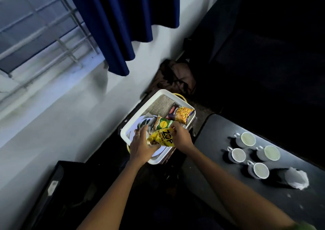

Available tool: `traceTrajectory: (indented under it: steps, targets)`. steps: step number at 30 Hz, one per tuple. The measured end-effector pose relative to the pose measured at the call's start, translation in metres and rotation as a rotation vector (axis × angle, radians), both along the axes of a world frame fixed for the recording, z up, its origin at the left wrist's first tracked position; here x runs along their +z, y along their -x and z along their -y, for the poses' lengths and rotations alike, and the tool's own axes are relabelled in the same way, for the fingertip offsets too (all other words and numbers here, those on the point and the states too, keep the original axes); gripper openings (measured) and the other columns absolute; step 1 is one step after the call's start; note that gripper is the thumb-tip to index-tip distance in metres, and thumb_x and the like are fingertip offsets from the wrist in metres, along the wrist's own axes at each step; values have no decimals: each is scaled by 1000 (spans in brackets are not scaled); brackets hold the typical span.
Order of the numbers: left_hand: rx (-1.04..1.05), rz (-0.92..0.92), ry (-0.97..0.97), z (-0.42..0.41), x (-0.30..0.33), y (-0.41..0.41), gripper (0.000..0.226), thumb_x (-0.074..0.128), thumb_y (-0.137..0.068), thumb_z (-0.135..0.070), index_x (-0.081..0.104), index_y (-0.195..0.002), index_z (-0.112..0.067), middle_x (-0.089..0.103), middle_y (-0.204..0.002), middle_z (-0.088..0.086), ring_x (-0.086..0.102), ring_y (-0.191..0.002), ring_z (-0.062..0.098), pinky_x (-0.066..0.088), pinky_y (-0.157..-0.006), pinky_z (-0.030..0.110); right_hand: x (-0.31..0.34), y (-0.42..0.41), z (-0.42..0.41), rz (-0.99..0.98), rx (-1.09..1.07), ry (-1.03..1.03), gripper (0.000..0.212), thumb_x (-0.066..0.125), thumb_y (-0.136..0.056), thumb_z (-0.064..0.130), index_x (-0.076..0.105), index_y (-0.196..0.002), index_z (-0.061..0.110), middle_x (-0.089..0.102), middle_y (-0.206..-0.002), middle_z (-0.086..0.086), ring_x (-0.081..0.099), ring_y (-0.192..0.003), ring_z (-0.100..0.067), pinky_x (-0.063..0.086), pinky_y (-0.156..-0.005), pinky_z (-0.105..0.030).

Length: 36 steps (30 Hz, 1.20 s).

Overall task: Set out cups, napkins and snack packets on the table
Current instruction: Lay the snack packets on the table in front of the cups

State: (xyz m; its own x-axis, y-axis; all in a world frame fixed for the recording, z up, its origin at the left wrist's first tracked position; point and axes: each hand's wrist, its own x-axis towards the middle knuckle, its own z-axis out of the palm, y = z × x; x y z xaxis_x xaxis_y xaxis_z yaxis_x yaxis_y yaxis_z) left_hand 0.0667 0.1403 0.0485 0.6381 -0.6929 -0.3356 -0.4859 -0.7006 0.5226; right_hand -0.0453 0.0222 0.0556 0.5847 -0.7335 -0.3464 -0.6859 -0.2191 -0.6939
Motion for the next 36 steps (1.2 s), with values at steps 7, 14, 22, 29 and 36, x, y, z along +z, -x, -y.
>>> traceTrajectory:
  steps: [7,14,22,29,36]
  targets:
    - [-201,-174,168,28,31,7,88,84,-62,-40,41,-138,-31,55,-135,-2,51,-122,21,45,-98,42,59,22,22,30,93,123,31,41,-88,2,49,-115,16,63,-109,-14,58,-98,-36,46,-79,-41]
    - [-82,-355,234,46,55,23,62,80,-61,-54,63,-115,-26,71,-103,-7,64,-95,15,50,-81,33,98,48,28,212,-81,130,24,55,-88,12,57,-112,17,62,-98,-1,59,-99,-25,46,-87,-42]
    - [101,-644,515,76,104,46,64,75,-58,-63,68,-101,-16,73,-99,5,67,-98,29,52,-92,47,117,100,32,613,-503,-300,58,69,-83,31,41,-131,15,52,-129,-8,55,-111,-17,47,-74,-20]
    - [-52,-842,470,87,133,69,60,72,-53,-66,69,-94,-22,73,-87,-2,70,-77,11,57,-60,27,122,101,21,785,-518,-381,32,68,-83,19,61,-111,5,70,-108,-13,69,-93,-25,56,-80,-35]
    - [-222,-844,409,79,140,57,46,77,-58,-45,72,-93,-17,76,-93,6,74,-80,21,60,-65,26,132,112,23,754,-579,-333,34,70,-81,15,61,-110,0,70,-106,-16,68,-93,-31,55,-82,-42]
